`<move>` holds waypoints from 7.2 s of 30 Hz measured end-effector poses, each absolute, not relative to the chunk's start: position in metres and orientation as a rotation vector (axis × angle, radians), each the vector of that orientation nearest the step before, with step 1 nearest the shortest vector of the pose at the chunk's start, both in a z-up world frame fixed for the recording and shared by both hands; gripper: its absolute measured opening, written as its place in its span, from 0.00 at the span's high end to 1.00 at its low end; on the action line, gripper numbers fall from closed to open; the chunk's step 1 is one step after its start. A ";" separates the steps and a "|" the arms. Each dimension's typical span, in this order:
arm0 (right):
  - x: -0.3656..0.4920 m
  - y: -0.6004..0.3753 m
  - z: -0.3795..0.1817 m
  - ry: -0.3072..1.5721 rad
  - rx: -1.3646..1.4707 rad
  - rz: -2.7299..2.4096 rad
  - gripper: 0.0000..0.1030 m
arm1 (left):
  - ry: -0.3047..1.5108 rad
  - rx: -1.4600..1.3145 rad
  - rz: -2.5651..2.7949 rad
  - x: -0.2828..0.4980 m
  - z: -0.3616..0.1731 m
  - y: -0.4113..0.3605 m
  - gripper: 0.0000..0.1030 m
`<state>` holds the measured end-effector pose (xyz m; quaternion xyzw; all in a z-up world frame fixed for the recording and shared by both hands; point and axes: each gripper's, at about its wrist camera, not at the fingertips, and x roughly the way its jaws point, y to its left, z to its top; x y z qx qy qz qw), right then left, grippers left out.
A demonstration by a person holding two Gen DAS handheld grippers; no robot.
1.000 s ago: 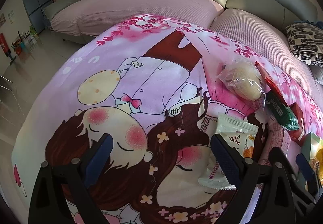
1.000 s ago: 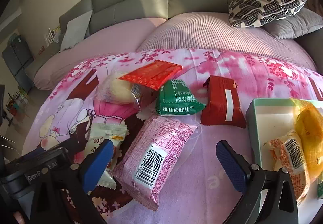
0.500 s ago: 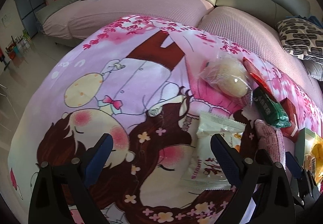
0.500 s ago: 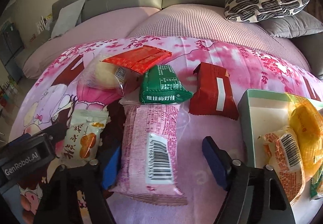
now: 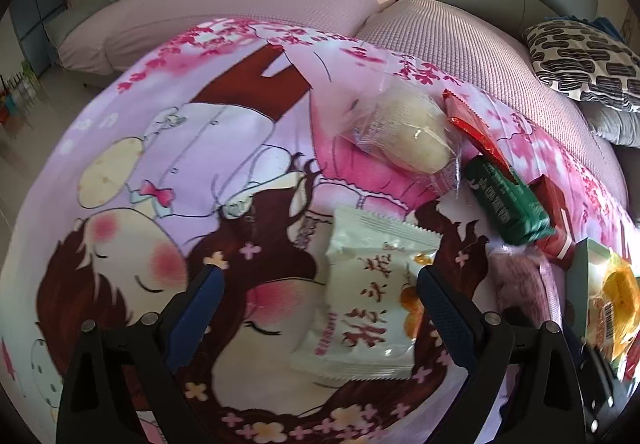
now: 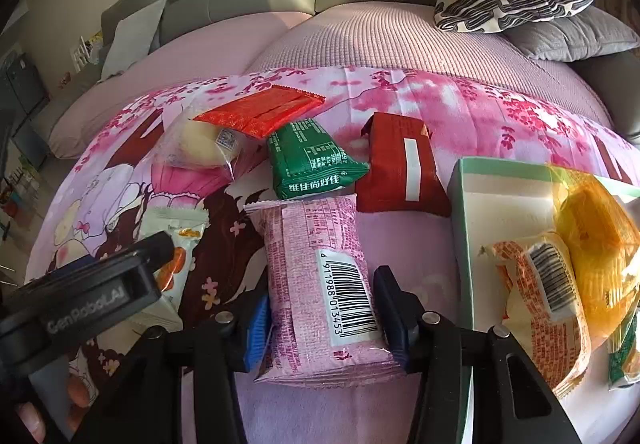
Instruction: Organize snacks
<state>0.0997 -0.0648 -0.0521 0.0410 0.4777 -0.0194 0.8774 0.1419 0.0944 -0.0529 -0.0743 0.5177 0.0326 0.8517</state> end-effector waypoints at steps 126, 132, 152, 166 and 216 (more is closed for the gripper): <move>-0.034 -0.306 0.051 0.796 0.358 -0.394 0.59 | 0.976 0.155 -0.447 0.033 0.015 -0.165 0.47; -0.027 -0.303 0.040 0.833 0.356 -0.385 0.59 | 1.003 0.169 -0.450 0.032 0.006 -0.169 0.47; -0.019 -0.306 0.019 0.927 0.368 -0.415 0.58 | 1.030 0.207 -0.441 0.032 -0.004 -0.174 0.44; -0.021 -0.312 0.021 0.940 0.373 -0.456 0.38 | 1.044 0.222 -0.438 0.033 -0.006 -0.174 0.34; -0.019 -0.304 0.032 0.918 0.312 -0.475 0.08 | 0.916 0.117 -0.153 0.064 0.013 -0.105 0.09</move>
